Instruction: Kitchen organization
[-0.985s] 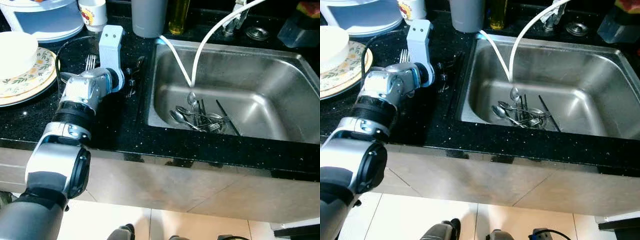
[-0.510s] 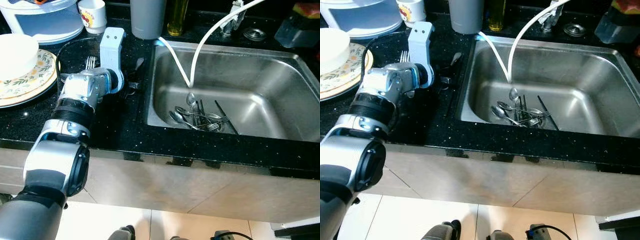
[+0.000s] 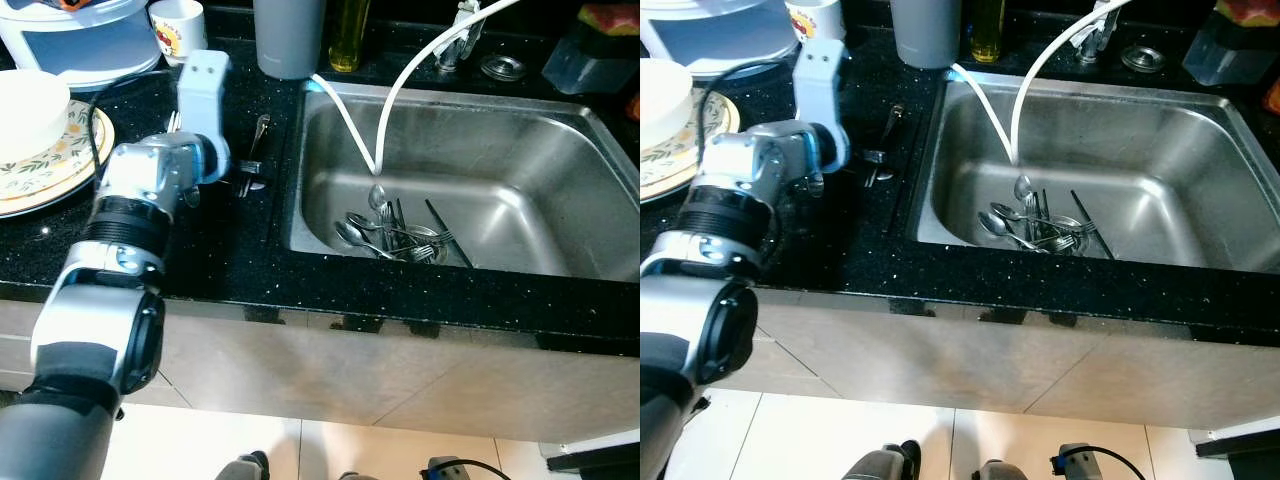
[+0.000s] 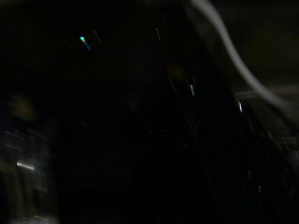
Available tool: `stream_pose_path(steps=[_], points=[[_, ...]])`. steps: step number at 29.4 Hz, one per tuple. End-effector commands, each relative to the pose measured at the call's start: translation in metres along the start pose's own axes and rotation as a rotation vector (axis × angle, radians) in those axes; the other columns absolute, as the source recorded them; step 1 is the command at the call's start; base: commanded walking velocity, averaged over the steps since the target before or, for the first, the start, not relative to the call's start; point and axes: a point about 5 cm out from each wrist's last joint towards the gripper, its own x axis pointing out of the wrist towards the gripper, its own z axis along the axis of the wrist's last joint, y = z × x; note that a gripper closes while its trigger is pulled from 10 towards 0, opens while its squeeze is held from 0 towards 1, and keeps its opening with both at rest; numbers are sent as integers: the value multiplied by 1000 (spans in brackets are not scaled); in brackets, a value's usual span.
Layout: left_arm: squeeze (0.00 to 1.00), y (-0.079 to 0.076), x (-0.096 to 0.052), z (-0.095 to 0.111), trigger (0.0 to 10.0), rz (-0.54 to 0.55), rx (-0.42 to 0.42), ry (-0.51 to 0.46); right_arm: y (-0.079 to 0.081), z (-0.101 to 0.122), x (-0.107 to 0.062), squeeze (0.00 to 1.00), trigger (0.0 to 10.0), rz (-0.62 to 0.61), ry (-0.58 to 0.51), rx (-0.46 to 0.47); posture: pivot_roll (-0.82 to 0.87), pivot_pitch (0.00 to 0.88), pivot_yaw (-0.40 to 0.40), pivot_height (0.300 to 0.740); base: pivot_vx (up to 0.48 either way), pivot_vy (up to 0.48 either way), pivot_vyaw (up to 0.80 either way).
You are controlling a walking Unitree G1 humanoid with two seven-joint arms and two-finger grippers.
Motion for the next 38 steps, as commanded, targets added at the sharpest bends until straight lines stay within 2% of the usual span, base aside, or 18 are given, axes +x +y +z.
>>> stream_pose_path(steps=[1,3,7,10,14,15,17,18,21,26,34,35,38], points=[[0,4,-14,27,0,31,32,-93,1,-5,0,0,10000,-2,21,13,73,132,-30,740,0,0,0],[0,4,-14,27,0,31,32,-93,1,-5,0,0,10000,-2,21,13,73,132,-30,740,0,0,0],[0,2,-27,44,0,30,36,-157,3,-2,0,0,10000,2,15,12,79,130,-32,740,0,0,0],[0,2,-29,45,0,27,28,-167,4,0,1,0,10000,4,13,11,82,127,-33,740,0,0,0],[0,-1,-28,37,0,6,-26,-147,5,1,1,0,10000,5,13,8,83,126,-35,740,0,0,0],[0,-1,-27,32,8863,11,-12,-123,5,1,1,0,10000,5,13,8,83,127,-36,740,0,0,0],[0,-2,-26,26,8863,16,3,-96,5,1,1,0,10000,4,14,8,83,127,-36,740,0,0,0],[1000,-3,-23,17,10000,22,20,-60,4,1,1,0,10000,3,15,7,83,127,-36,740,0,0,0],[1000,-5,-17,2,10000,33,41,-3,3,0,1,0,10000,0,18,6,77,128,-34,740,0,0,0],[1000,-9,-6,-10,10000,31,43,34,2,-1,0,0,10000,-4,21,8,67,129,-35,740,0,0,0],[1000,-17,1,-6,10000,18,72,12,0,-6,0,0,10000,-9,32,8,60,141,-36,740,0,0,0],[0,-18,3,-5,10000,18,79,12,0,-8,-1,0,10000,-9,35,8,56,144,-36,740,0,0,0],[0,-19,6,-4,10000,15,99,11,0,-9,-1,0,10000,-11,39,8,52,148,-35,740,0,0,0]])
